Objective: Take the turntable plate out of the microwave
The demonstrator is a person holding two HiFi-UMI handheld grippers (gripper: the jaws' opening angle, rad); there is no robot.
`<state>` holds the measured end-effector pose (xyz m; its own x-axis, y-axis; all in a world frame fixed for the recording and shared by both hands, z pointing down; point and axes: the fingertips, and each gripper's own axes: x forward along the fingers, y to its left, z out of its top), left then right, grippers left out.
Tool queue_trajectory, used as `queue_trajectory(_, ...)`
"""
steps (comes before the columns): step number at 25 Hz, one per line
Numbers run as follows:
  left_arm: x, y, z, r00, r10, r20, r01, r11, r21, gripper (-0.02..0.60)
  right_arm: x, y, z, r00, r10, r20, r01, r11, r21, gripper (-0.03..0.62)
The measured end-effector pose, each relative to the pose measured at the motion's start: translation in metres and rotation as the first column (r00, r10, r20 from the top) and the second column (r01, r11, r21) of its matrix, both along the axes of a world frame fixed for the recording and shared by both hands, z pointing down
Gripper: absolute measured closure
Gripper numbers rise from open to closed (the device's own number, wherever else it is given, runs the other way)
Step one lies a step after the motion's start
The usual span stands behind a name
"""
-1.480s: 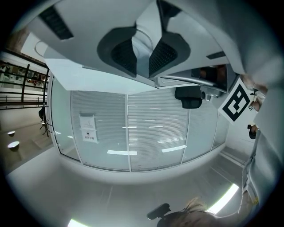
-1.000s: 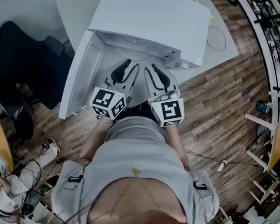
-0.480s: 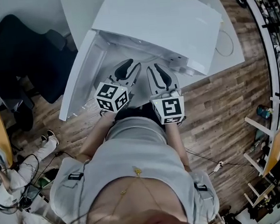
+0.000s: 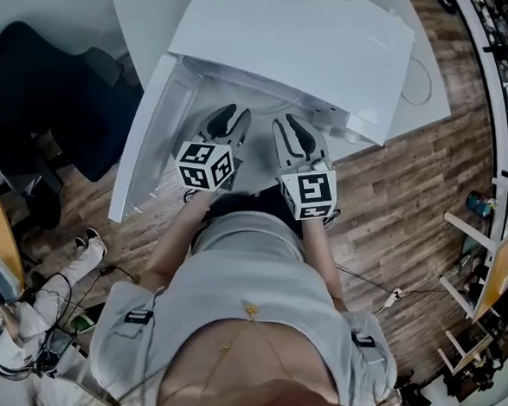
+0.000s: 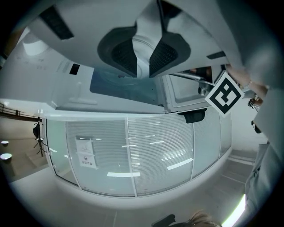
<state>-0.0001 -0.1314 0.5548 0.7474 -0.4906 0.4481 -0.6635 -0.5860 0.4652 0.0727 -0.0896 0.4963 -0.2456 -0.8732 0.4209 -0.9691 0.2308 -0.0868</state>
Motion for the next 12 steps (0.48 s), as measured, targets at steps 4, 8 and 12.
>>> queue_trajectory(4, -0.01, -0.01, 0.021, 0.998, -0.065, 0.002, 0.065, 0.996, -0.068, 0.425, 0.002, -0.003, 0.016, 0.995, 0.036, 0.096, -0.033, 0.999, -0.037, 0.502)
queue_trajectory(8, -0.019, -0.02, 0.042, 0.991, -0.135, -0.014, 0.131, 0.98, -0.151, 0.4, 0.005, -0.005, 0.037, 0.972, 0.088, 0.216, -0.069, 0.993, -0.093, 0.499)
queue_trajectory(12, -0.023, -0.028, 0.061, 0.983, -0.181, -0.028, 0.17, 0.959, -0.228, 0.364, 0.006, -0.004, 0.062, 0.937, 0.14, 0.321, -0.088, 0.981, -0.173, 0.471)
